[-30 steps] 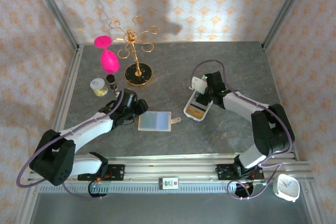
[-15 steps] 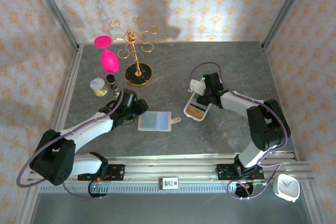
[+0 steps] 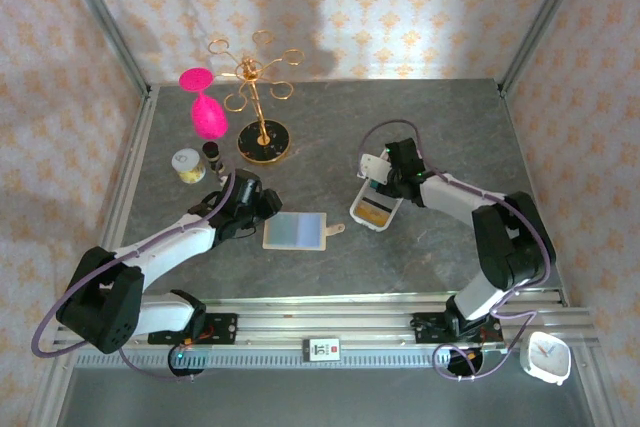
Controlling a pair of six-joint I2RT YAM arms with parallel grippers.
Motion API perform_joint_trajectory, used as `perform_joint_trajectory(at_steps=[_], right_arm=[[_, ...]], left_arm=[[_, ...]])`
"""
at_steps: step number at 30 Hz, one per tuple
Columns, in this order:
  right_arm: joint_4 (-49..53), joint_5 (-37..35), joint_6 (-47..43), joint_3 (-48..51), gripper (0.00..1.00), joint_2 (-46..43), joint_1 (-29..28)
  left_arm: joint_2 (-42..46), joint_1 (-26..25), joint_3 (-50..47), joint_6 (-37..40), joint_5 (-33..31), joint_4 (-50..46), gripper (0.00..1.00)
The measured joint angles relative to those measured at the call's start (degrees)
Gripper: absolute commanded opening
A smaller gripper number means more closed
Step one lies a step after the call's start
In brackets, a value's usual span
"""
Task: Put the credit cards into the card holder
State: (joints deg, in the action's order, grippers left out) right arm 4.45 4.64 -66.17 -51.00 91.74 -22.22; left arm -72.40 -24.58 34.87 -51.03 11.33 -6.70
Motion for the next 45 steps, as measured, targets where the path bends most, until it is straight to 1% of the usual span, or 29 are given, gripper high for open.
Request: perform_joint_trajectory(at_steps=[2, 7, 14, 18, 22, 26, 29, 33, 38, 41, 45], right_arm=[[0.5, 0.1, -0.2, 0.0, 0.45, -0.4, -0.1], [1.3, 0.5, -0.5, 0.0, 0.38, -0.8, -0.2], [1.7, 0.2, -0.5, 0.0, 0.35, -1.3, -0.5], [2.0, 0.2, -0.5, 0.0, 0.29, -2.0, -0.5], [2.3, 0.2, -0.5, 0.0, 0.25, -2.5, -0.6], [2.7, 0.3, -0.4, 0.0, 0.17, -3.1, -0.6], [3.7, 0.5, -0.1, 0.0, 0.11, -4.1, -0.7], [6.3, 2.8, 0.6, 0.0, 0.10, -6.3, -0.9], [11.0, 7.7, 1.2, 0.0, 0.09, -9.8, -0.9], [14.0, 11.3, 2.2, 0.0, 0.01, -12.3, -0.9], [17.7, 15.5, 4.8, 0.0, 0.00, -15.5, -0.9]], left_arm=[[0.0, 0.0, -0.1, -0.1, 0.2, 0.2, 0.46], [0.0, 0.0, -0.4, -0.2, 0.2, 0.2, 0.46], [0.5, 0.0, -1.4, -0.2, 0.2, 0.3, 0.46], [0.8, 0.0, -1.7, -0.2, 0.2, 0.4, 0.45], [1.4, 0.0, -2.4, -0.2, 0.2, 0.6, 0.45], [1.5, 0.0, -2.8, -0.5, 0.3, 0.6, 0.45], [1.5, 0.0, -2.8, -0.6, 0.4, 0.6, 0.47], [1.5, 0.0, -2.8, -0.5, 0.4, 0.5, 0.51], [0.9, 0.0, -2.7, 0.6, 0.7, -0.1, 0.60], [-0.7, 0.0, -1.8, 2.0, 0.8, -1.3, 0.63], [-2.8, -0.1, 0.7, 4.4, 0.3, -3.6, 0.68]])
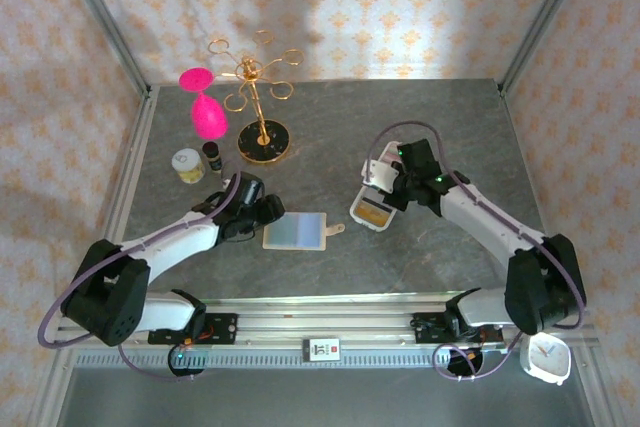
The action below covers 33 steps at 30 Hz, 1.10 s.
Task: Put the credit cards into the card holder
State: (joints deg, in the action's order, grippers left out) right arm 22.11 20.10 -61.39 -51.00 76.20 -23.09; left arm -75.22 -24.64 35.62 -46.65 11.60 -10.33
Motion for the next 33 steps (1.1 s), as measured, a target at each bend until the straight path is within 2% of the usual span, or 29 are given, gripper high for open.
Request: perform_joint_trajectory(at_steps=[5, 11, 14, 22, 27, 33], right_arm=[[1.9, 4.0, 5.7, 0.0, 0.00, -4.8, 0.0], [0.5, 6.2, 18.9, 0.0, 0.00, -9.9, 0.0], [-1.3, 7.0, 29.4, -0.1, 0.00, -10.6, 0.0], [-8.0, 8.5, 64.9, 0.2, 0.00, -10.6, -0.6], [-16.8, 8.8, 83.5, 8.3, 0.00, -11.8, -5.7], [-22.7, 6.8, 96.6, 12.7, 0.00, -10.4, -13.0]], left_arm=[[-2.8, -0.5, 3.0, 2.3, -0.5, -2.0, 0.69], [-5.7, -3.0, 5.6, 5.1, -1.6, -4.8, 0.69], [-5.9, -3.6, 5.9, 6.2, -1.6, -6.1, 0.68], [-4.7, -4.5, 5.7, 8.7, -3.4, -9.5, 0.70], [-4.2, -4.5, 4.9, 9.7, -3.1, -9.5, 0.70], [-5.1, -4.7, 4.5, 10.8, -2.5, -9.2, 0.68]])
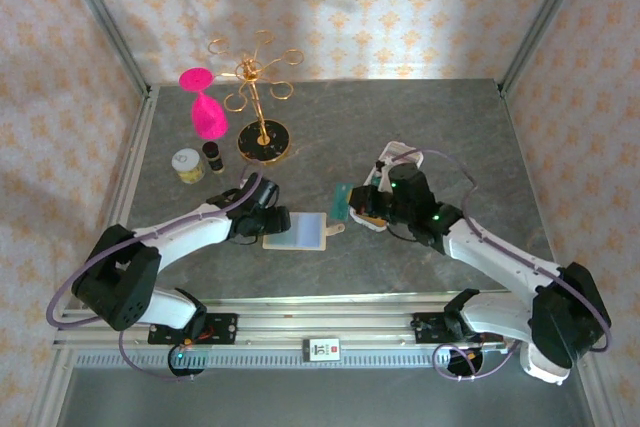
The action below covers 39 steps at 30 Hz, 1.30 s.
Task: Put the credit cards into the card holder
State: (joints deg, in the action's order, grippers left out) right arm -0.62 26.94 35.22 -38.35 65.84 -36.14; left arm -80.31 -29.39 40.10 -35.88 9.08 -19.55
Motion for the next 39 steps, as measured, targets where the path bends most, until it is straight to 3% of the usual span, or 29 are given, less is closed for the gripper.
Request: perform_joint_trajectory(at_steps=[9, 25, 39], right_arm=[[-5.0, -3.1, 7.3, -0.1, 0.00, 7.9, -5.9], [-9.6, -4.9, 13.1, -0.4, 0.00, 15.4, -7.6], [-15.1, -2.5, 13.7, -5.0, 0.00, 25.5, -9.5]], left_arm=[[-3.0, -0.3, -0.5, 0.9, 1.0, 1.1, 0.60], [-3.1, -0.2, -1.6, 1.5, 0.9, 2.3, 0.38], [-1.4, -0.2, -3.6, 1.4, 1.6, 4.5, 0.35]])
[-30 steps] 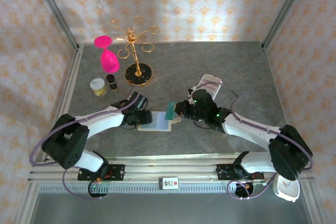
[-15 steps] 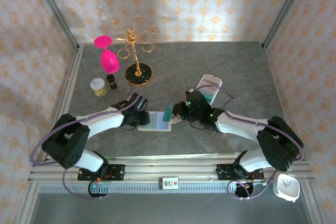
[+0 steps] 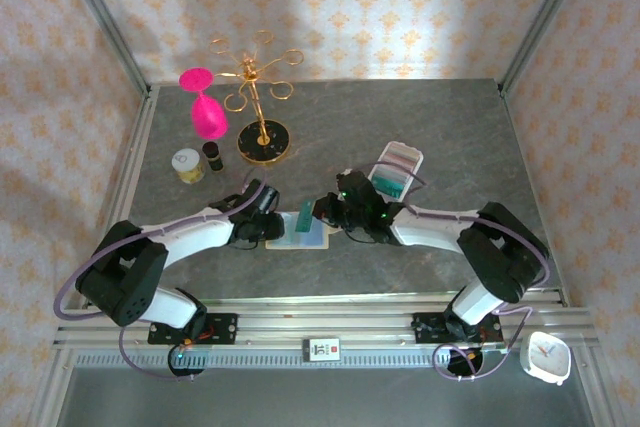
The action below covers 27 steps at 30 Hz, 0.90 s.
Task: Put the credit cards into the card holder
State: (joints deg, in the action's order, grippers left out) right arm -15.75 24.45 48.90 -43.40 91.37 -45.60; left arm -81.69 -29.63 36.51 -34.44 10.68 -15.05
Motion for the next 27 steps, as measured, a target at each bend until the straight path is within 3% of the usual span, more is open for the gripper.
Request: perform_joint_trajectory(at_steps=[13, 27], right_arm=[[-2.3, 2.7, -1.4, -3.2, 0.00, 7.9, 0.0], [-2.1, 5.2, -2.7, -2.7, 0.00, 8.6, -0.7]], left_arm=[[0.2, 0.0, -0.4, 0.0, 0.9, 0.4, 0.35], [0.4, 0.0, -1.1, -0.5, 1.3, 1.7, 0.40]])
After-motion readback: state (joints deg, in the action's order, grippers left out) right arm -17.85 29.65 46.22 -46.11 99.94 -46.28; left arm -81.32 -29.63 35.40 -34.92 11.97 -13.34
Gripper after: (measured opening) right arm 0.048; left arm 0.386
